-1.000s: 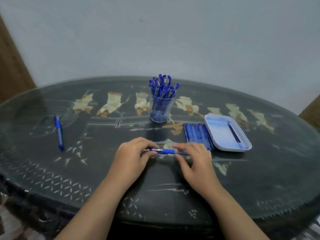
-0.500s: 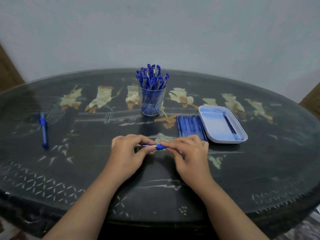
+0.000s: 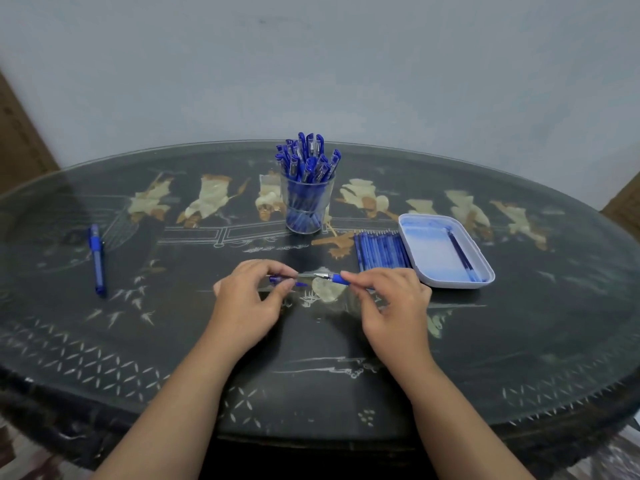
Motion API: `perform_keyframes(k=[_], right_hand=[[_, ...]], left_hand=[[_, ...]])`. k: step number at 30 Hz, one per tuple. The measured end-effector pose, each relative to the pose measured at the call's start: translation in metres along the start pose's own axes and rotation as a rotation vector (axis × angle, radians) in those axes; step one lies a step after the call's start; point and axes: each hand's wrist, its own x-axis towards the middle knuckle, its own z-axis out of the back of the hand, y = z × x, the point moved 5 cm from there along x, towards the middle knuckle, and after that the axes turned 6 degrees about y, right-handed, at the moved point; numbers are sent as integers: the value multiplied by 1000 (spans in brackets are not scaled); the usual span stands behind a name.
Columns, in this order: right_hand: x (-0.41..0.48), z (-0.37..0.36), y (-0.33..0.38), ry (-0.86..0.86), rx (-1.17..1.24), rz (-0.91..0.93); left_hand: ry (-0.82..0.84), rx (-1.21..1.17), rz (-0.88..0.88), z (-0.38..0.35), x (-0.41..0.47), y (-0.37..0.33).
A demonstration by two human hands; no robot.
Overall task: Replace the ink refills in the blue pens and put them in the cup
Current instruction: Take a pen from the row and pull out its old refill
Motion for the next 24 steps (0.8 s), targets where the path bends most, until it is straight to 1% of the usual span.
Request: perform_keyframes(k=[3, 6, 11, 15, 18, 21, 24], right_hand=[[0, -2, -2, 31, -20, -20], [1, -3, -2, 46, -29, -32], [1, -5, -2, 72, -29, -39], [1, -7, -2, 96, -45, -10], [1, -9, 0, 110, -52, 26], [1, -9, 4, 117, -40, 58], [0, -8, 5, 111, -34, 78]], left_hand=[[36, 152, -19, -5, 0, -3], [65, 209, -17, -7, 0, -2], [97, 169, -9, -6, 0, -3], [73, 74, -66, -5, -2, -8], [41, 67, -132, -8, -2, -10], [23, 57, -156, -9, -1, -8], [15, 111, -171, -12, -1, -7]])
